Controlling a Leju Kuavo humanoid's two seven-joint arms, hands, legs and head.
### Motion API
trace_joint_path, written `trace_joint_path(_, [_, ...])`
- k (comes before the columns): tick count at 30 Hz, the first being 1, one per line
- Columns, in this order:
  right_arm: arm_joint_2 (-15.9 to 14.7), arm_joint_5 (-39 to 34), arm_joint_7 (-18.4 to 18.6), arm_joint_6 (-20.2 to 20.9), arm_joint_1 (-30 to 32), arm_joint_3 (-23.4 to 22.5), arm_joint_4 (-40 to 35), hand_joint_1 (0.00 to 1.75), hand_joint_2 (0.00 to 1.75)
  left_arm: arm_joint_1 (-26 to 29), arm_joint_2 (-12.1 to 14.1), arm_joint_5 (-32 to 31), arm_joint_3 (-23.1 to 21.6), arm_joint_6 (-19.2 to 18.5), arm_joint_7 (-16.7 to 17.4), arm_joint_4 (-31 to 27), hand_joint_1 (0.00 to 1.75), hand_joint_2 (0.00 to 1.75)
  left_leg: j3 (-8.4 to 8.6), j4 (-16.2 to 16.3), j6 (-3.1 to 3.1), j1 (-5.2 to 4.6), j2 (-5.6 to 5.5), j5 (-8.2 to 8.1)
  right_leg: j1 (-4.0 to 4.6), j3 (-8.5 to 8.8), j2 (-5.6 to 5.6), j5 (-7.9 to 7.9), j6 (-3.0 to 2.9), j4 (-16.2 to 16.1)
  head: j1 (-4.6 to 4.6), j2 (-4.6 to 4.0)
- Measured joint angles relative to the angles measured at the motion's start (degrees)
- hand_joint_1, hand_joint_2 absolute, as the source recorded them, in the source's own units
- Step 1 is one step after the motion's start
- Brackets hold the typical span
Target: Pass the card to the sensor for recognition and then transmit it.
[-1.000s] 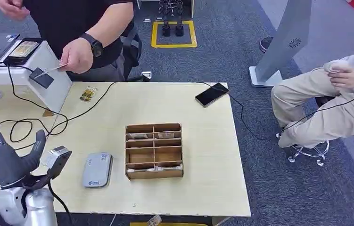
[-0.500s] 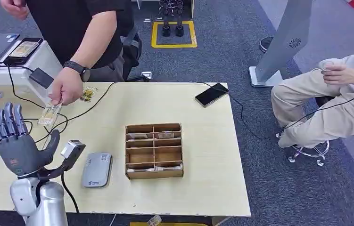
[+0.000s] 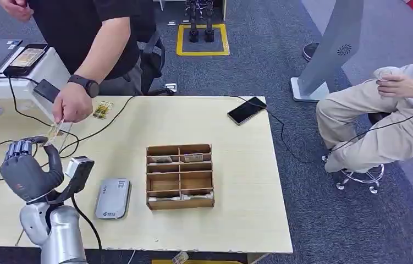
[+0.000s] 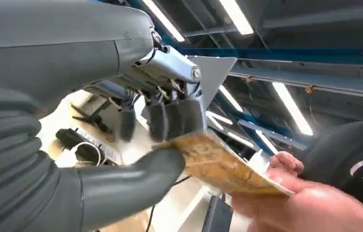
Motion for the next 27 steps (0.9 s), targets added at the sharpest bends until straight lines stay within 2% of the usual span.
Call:
trace_joint_path(6, [-0.02, -0.02, -0.13, 0.02, 0.0, 0.15, 0.02, 0.0, 1.75, -0.06, -0.09, 1.11, 0.09, 0.0, -0.15, 0.2, 1.75, 1.75, 0.0, 0.0, 0.0, 0.0, 0.0, 0.0, 0.0, 0.0, 0.0, 0.0, 0.0, 0.0, 0.0, 0.0])
trace_joint_path(13, [-0.04, -0.02, -0.13, 0.02, -0.01, 0.17, 0.07, 0.0, 1.75, -0.06, -0.11, 7.1, 0.04, 0.0, -0.5, 0.24, 1.75, 1.75, 0.01, 0.0, 0.0, 0.0, 0.01, 0.0, 0.0, 0.0, 0.0, 0.0, 0.0, 0.0, 0.0, 0.0])
trace_joint_path(21, [-0.11, -0.04, 0.04, -0.13, -0.04, 0.2, 0.2, 0.0, 1.75, -0.08, -0.11, 10.09, -0.02, 0.0, -0.52, 0.33, 1.75, 1.75, 0.01, 0.0, 0.0, 0.0, 0.01, 0.0, 0.0, 0.0, 0.01, 0.0, 0.0, 0.0, 0.0, 0.0])
trace_joint_path(27, [-0.13, -0.02, 0.09, -0.07, -0.05, 0.46, 0.26, 0.0, 1.75, -0.08, -0.13, 7.22, -0.07, 0.0, 0.15, 0.35, 1.75, 1.75, 0.01, 0.0, 0.0, 0.0, 0.01, 0.0, 0.0, 0.01, 0.01, 0.0, 0.0, 0.0, 0.0, 0.0])
